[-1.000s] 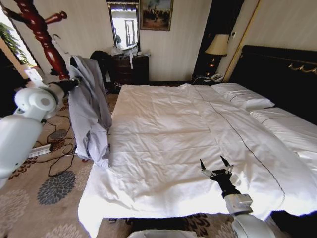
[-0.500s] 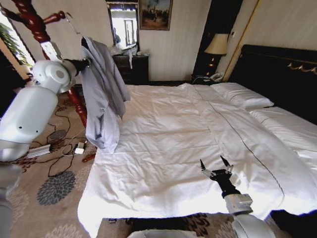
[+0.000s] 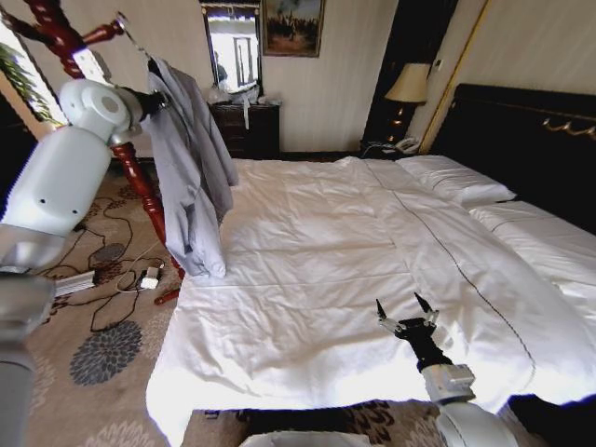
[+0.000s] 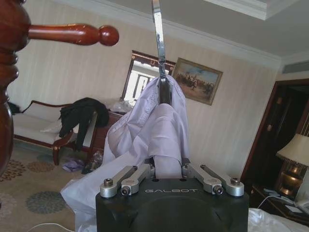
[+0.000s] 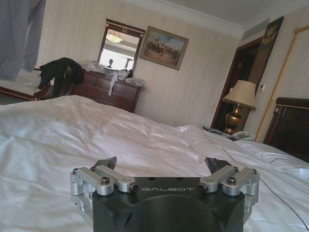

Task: Pick up the clothes from the bed and hang them on the clothes hanger.

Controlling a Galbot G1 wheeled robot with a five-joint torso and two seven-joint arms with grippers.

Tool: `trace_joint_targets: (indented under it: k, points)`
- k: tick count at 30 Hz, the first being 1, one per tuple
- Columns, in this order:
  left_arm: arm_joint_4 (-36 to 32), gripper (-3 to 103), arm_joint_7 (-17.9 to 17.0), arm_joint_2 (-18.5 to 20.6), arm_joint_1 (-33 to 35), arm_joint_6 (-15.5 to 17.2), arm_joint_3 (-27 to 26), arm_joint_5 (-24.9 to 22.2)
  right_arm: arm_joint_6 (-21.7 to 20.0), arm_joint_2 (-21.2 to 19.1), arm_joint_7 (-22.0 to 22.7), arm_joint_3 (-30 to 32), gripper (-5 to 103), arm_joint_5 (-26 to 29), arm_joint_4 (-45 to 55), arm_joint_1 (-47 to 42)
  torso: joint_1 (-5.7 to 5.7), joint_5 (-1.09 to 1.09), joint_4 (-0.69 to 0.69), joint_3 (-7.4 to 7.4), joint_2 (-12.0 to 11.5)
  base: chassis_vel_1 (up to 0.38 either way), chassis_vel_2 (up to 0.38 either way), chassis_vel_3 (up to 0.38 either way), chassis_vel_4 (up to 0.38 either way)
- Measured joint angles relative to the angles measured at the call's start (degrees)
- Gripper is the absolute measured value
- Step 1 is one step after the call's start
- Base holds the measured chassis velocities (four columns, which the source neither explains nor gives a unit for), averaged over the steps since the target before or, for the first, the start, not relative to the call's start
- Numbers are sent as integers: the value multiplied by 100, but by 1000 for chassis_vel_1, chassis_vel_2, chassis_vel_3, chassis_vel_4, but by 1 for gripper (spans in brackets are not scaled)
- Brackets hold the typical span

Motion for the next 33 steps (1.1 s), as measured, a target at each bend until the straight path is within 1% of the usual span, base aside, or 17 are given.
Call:
trace_joint_targets:
  k: [2,3,6,7,9,12,14,17,23,24,28,30,33]
  points:
    - [139,18,-66,-84,-250,79,51,-43,0,0,0,0,100,0,0,0,0,2,1,-1,0,0,0,0,0]
    - [139,18,-66,-84,-250,79,51,-43,0,0,0,0,100,0,0,0,0,2,1,-1,0,0,0,0,0]
    - [506,18,-184,-185,-596,216,184,-93,0,0,0,0,100,0,0,0,-1,2,1,-1,1,0,0,0,0]
    - [506,18,-184,-185,-596,216,184,-93,0,0,0,0,100,0,0,0,-1,2,1,-1,1,0,0,0,0]
    - [748,18,-325,-223,-750,369,270,-214,0,0,0,0,100,0,0,0,-1,1,2,-1,1,0,0,0,0]
    - [817,18,-376,-228,-770,425,295,-280,0,0,0,0,100,0,0,0,-1,0,2,-1,1,0,0,0,0]
    - [889,18,-441,-249,-771,470,297,-428,0,0,0,0,100,0,0,0,-1,0,2,-1,1,0,0,0,0]
    - [936,18,-461,-257,-775,493,316,-529,0,0,0,0,100,0,0,0,-1,0,1,-1,1,0,0,0,0]
    - [1394,18,-464,-448,-961,499,309,-641,0,0,0,0,100,0,0,0,-1,0,1,-1,1,0,0,0,0]
    - [1511,18,-438,-494,-1019,499,303,-641,0,0,0,0,100,0,0,0,-1,2,0,0,1,0,0,0,0]
    - [1590,18,-419,-515,-1042,491,282,-616,0,0,0,0,100,0,0,0,-1,1,0,-1,1,0,0,0,0]
    - [1656,18,-399,-522,-1036,427,234,-395,0,0,0,0,100,0,0,0,-1,1,1,-1,1,0,0,0,0]
    - [1696,18,-378,-517,-1021,396,216,-288,0,0,0,0,100,0,0,0,-1,0,2,-1,1,0,0,0,0]
